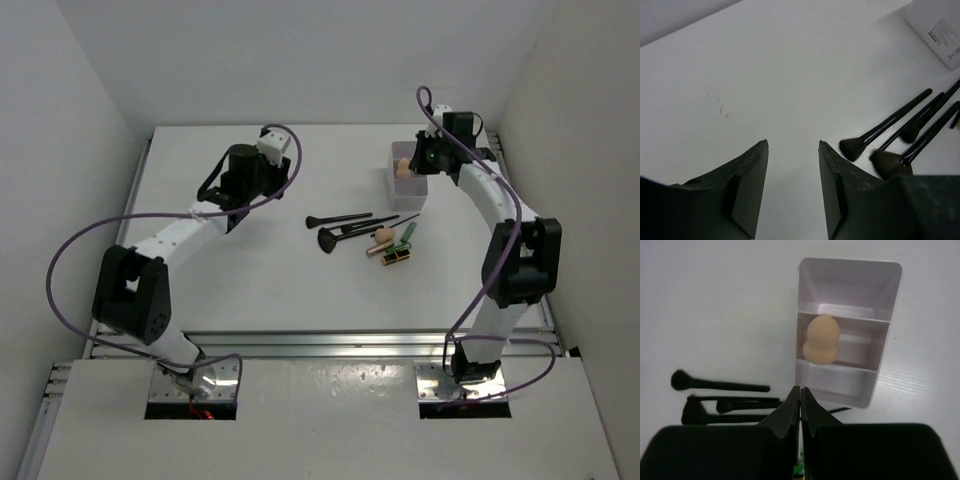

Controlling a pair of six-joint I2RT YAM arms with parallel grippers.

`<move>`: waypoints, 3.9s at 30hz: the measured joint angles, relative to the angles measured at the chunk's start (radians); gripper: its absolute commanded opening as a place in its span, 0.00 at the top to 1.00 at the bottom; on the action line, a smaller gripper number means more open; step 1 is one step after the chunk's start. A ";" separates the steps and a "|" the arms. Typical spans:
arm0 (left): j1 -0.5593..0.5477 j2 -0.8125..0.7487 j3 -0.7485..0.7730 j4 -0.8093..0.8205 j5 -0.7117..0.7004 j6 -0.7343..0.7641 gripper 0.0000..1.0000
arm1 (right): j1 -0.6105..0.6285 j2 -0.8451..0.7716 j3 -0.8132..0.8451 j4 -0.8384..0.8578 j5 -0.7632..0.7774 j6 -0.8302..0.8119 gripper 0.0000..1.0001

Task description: Organize the makeup

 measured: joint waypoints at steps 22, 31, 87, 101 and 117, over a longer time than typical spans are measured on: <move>0.110 -0.104 -0.191 0.021 -0.058 -0.020 0.49 | 0.023 0.206 0.052 0.052 0.061 0.000 1.00; 0.112 -0.104 -0.191 0.023 -0.058 -0.020 0.49 | 0.025 0.198 0.050 0.063 0.079 -0.009 1.00; 0.116 -0.116 -0.255 0.082 -0.029 -0.008 0.34 | 0.019 0.267 0.148 0.027 0.088 -0.041 0.96; 0.116 -0.130 -0.263 0.090 -0.029 0.003 0.34 | 0.017 0.263 0.096 0.067 0.102 -0.021 0.94; 0.116 -0.130 -0.263 0.097 -0.028 0.012 0.34 | 0.017 0.100 0.091 0.014 0.039 -0.006 0.60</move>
